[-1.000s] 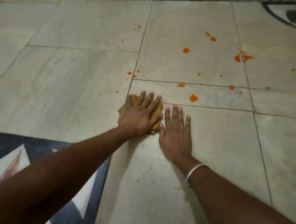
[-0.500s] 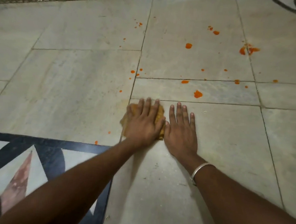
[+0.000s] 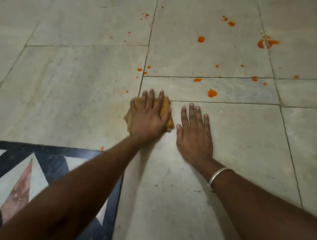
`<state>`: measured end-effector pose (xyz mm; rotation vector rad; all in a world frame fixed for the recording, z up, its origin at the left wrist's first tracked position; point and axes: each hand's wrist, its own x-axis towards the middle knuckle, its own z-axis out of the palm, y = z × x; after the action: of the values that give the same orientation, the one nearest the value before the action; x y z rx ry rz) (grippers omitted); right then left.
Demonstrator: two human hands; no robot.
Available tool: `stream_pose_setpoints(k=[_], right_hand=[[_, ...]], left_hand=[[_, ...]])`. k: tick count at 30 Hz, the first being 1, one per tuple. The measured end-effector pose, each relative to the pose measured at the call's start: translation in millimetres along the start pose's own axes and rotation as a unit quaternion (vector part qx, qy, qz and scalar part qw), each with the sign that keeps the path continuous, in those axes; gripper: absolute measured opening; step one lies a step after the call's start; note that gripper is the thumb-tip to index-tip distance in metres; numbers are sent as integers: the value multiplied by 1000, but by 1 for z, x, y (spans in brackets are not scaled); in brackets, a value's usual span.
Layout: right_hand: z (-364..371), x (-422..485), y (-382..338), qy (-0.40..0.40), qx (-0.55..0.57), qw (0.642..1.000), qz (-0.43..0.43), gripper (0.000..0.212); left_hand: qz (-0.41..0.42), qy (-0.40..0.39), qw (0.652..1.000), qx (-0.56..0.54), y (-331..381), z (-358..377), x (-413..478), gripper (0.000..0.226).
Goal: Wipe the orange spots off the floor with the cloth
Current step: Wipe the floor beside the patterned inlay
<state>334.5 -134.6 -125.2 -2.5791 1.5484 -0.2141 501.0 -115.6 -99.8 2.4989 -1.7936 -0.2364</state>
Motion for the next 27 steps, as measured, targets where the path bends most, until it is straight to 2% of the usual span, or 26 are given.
stream_pose_setpoints(k=[2,4,6,8,10,12,14,17,19,21,23,25,27], right_hand=[[1,0,0,6,4,1000,0,65],[1,0,-1,6,6,1000,4,65],[1,0,-3,9,2,1000,8,65],[0,1,-12,7,4,1000,24,67],[0,0,-24,9,4,998,54,68],[2,0,-30,13,1,998,64,68],[3,-3,-28,14,5,998,57,68],[2,-5,-26,23,9,998,56,68],[2,-4,-29,23,3,998,61,68],[2,-4,-30,19,1,998,62,68],[0,-5,-28,16,-7,998,60,68],[1,-3,-27,16,-15,998,54,68],[1,-3,-25,15,-9,998,53,69]], left_hand=[[-47,1,999,-1,-31,-8,18,72],[-129,10,991,-19,-53,-9,8,73],[-172,26,985,-21,-41,-4,-19,75],[-140,24,990,-13,-10,4,-40,74],[-71,14,997,-8,12,8,-37,73],[-23,9,1000,-9,4,1,-12,71],[-52,6,999,-3,-30,-8,6,69],[-158,13,987,-26,-75,-13,-11,71],[-193,19,981,-29,-65,-7,-44,73],[-172,13,985,-10,-30,2,-68,74],[-106,3,994,-11,-3,8,-61,74],[-55,-3,998,-12,-13,-2,-28,72],[-91,-2,996,11,-54,-14,-4,70]])
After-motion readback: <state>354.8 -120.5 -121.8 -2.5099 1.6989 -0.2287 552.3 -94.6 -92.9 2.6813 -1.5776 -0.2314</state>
